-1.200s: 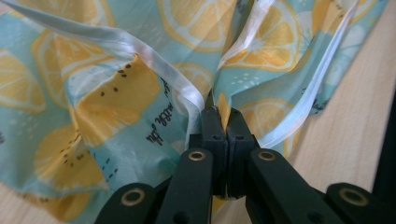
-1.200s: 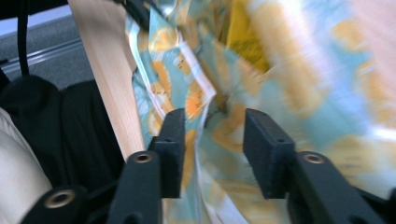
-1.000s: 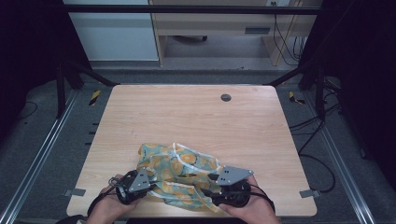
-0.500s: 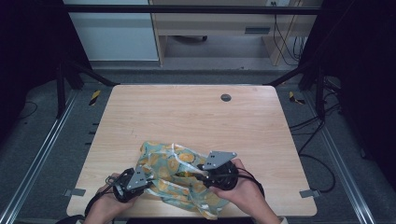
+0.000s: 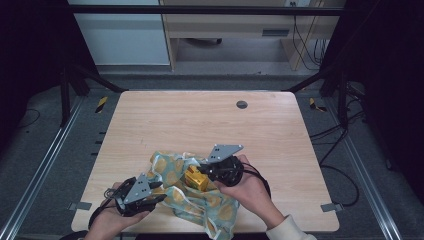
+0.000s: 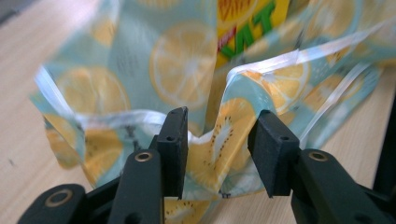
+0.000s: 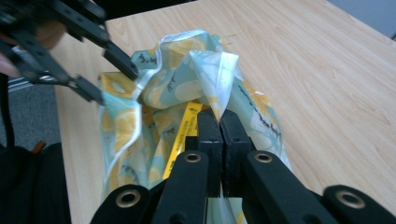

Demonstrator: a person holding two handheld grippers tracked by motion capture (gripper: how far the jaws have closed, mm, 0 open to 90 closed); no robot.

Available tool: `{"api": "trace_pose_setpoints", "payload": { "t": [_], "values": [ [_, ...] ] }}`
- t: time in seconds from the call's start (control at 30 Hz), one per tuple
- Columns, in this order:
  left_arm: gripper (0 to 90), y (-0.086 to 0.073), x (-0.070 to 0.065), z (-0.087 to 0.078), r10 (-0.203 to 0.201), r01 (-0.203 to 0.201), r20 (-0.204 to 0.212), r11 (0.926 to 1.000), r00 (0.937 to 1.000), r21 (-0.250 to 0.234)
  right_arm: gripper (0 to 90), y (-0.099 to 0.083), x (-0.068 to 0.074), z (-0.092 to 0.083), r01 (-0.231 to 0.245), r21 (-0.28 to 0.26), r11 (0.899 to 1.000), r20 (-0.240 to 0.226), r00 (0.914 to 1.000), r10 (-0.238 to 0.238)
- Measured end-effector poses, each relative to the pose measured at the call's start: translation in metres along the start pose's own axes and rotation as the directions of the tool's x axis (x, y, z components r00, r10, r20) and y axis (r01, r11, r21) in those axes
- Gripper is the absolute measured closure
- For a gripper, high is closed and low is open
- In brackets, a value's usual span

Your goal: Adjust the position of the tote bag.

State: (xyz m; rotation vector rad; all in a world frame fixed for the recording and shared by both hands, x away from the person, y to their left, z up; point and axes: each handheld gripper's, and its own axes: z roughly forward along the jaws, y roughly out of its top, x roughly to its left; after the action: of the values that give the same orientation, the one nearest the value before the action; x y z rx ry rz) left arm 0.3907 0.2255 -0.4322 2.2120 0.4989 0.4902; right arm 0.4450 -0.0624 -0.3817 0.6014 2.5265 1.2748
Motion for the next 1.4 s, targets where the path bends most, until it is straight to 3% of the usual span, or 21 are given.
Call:
{"api": "trace_pose_setpoints", "payload": {
  "t": [0.1, 0.2, 0.27, 0.4, 0.53, 0.6, 0.73, 0.83, 1.03, 1.1, 1.17, 1.23, 1.4],
  "values": [
    [54.9, 0.002, 0.0, -0.006, 0.011, -0.011, 0.008, 0.9999, 0.9999, -0.008, 89.0, 0.001, -0.004, 0.001, -0.011, 0.005, 1.0, 0.009, 0.9999, 0.011],
    [52.4, 0.001, -0.002, -0.008, 0.009, -0.009, 0.057, 1.0, 0.9983, 0.004, 88.9, -0.001, -0.009, 0.002, -0.022, 0.017, 1.0, 0.013, 0.9997, 0.021],
    [51.4, 0.001, -0.004, -0.009, 0.01, -0.011, 0.066, 0.9999, 0.9978, 0.008, 88.8, -0.003, -0.011, 0.002, -0.027, 0.02, 0.999, 0.016, 0.9995, 0.027],
    [52.1, 0.004, -0.002, -0.013, 0.022, -0.023, 0.043, 0.9997, 0.9988, 0.009, 88.7, -0.005, -0.014, 0.003, -0.032, 0.017, 0.999, 0.019, 0.9993, 0.032],
    [54.0, 0.002, 0.007, -0.021, -0.028, 0.028, 0.03, 0.9995, 0.9992, -0.012, 88.7, -0.008, -0.018, 0.001, -0.046, 0.019, 0.999, 0.028, 0.9986, 0.046],
    [54.1, 0.0, 0.006, -0.019, -0.03, 0.029, 0.047, 0.9994, 0.9985, 0.017, 88.7, -0.009, -0.02, 0.002, -0.055, 0.021, 0.998, 0.035, 0.9979, 0.054],
    [53.9, 0.0, 0.0, -0.01, 0.018, -0.024, 0.065, 0.9963, 0.9977, 0.083, 88.7, -0.011, -0.026, 0.004, -0.076, 0.015, 0.997, 0.039, 0.9964, 0.076],
    [53.2, -0.002, 0.002, -0.011, -0.003, -0.002, 0.08, 0.9979, 0.9968, 0.064, 88.7, -0.012, -0.03, 0.004, -0.086, 0.016, 0.996, 0.046, 0.9953, 0.085],
    [54.0, -0.006, 0.016, -0.02, -0.063, 0.063, 0.027, 0.998, 0.9977, 0.013, 88.7, -0.015, -0.039, 0.002, -0.096, 0.016, 0.995, 0.063, 0.9935, 0.095],
    [56.5, -0.006, 0.019, -0.024, -0.074, 0.074, -0.011, 0.9968, 0.9972, -0.03, 88.7, -0.016, -0.041, 0.002, -0.108, 0.012, 0.994, 0.067, 0.992, 0.107],
    [56.6, -0.002, 0.022, -0.031, -0.102, 0.1, -0.016, 0.9901, 0.9946, -0.098, 88.7, -0.016, -0.041, 0.001, -0.108, 0.011, 0.994, 0.066, 0.992, 0.107],
    [56.7, 0.003, 0.022, -0.034, -0.098, 0.095, -0.02, 0.9875, 0.995, -0.126, 88.7, -0.016, -0.04, 0.001, -0.107, 0.006, 0.994, 0.061, 0.9925, 0.106],
    [55.3, 0.027, 0.013, -0.024, -0.03, 0.032, 0.015, 0.9924, 0.9994, -0.119, 88.7, -0.011, -0.033, 0.002, -0.093, -0.006, 0.996, 0.048, 0.9945, 0.093]
  ]
}}
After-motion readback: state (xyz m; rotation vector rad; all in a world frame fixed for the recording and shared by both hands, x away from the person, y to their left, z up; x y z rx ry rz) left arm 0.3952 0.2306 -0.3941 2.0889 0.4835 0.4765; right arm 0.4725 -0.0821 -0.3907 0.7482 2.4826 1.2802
